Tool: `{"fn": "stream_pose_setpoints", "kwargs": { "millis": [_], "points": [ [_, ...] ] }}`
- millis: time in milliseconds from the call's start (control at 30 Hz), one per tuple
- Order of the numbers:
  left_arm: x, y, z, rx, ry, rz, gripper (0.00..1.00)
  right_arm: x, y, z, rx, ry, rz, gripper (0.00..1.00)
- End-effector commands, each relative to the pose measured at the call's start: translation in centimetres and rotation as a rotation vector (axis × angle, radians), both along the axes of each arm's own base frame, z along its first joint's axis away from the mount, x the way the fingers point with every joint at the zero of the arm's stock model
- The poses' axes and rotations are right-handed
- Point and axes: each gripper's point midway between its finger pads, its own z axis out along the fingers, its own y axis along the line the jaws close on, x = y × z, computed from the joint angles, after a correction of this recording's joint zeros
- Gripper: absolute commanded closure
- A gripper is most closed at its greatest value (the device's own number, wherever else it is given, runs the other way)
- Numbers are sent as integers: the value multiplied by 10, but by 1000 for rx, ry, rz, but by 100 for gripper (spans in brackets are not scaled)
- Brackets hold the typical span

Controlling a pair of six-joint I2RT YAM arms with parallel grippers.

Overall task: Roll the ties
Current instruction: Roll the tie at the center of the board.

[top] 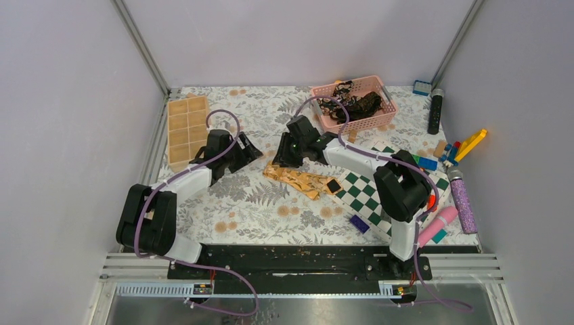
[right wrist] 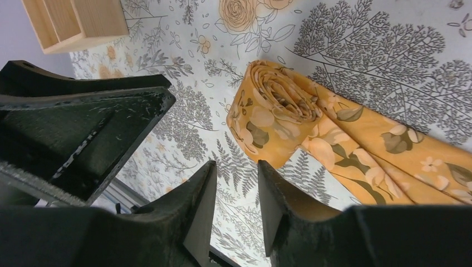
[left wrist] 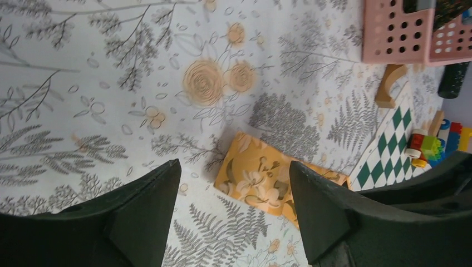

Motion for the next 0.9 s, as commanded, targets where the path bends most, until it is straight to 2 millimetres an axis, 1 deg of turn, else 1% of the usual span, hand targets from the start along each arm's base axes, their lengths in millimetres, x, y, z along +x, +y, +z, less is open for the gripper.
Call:
{"fn": "stream_pose_setpoints", "kwargs": {
  "millis": [0,133,367,567,867],
  "points": [
    [19,-13,23,-43,-143,-29,27,8,6,-4,58,29,-47,61],
    [19,-19,20,-43,-160,-49,28,9,2,-16,43,49,-57,65],
    [18,-29,8,-31,-155,-84,29,10,-6,-33,15,75,-69,67],
    [16,-32,-3,-25,-147,-98,29,5,-10,-43,0,91,-57,69],
    [7,-49,-16,-53,-147,-176,30,-1,-20,-56,-35,99,-69,69]
  ]
}}
